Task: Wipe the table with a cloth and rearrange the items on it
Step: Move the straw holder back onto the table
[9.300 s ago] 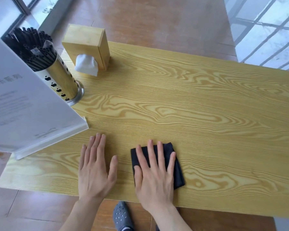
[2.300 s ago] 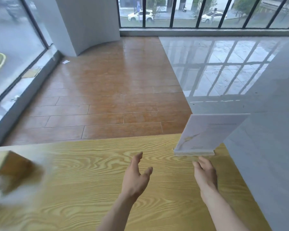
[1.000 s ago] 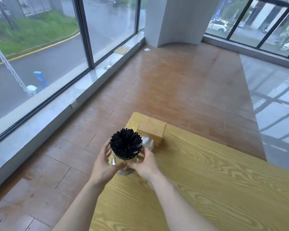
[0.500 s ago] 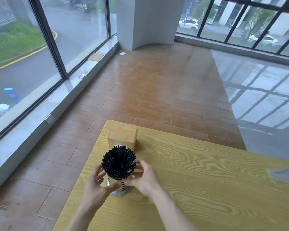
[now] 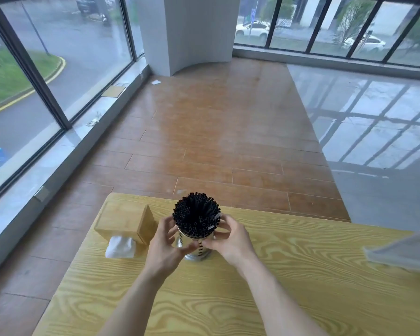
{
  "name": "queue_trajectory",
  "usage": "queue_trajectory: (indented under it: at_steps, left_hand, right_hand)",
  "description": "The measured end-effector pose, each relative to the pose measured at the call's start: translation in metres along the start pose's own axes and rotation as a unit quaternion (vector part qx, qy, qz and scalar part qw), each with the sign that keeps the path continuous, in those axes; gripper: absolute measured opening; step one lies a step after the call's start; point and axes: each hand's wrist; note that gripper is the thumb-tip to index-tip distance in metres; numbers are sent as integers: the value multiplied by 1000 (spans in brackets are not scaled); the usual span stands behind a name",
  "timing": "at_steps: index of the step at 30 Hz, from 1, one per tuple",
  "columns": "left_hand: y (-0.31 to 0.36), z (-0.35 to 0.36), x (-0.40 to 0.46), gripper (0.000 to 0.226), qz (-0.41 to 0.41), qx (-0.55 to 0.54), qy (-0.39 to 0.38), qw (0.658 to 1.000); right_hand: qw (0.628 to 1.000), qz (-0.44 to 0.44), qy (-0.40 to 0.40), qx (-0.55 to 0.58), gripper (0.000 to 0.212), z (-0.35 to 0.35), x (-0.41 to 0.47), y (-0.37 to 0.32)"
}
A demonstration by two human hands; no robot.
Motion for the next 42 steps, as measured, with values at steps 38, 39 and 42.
queue_trajectory:
  at_steps: [38,39,42]
  left_hand:
    - [8,28,37,82,-13,125,51,991]
    - [8,24,33,81,-13,131,56,990]
    - [9,7,20,72,-14,144,72,987]
  right_hand:
    - [998,23,44,32,79,-10,32,11]
    - [998,27,53,34,75,-9,28,12]
    - [996,41,72,41,57,-4,15,14]
Point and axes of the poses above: each hand's wrist, its own x-axis towards the middle knuckle, its own z-axis out of the palm, y = z × x, and after that the axes turned 7 degrees about x, right-handed
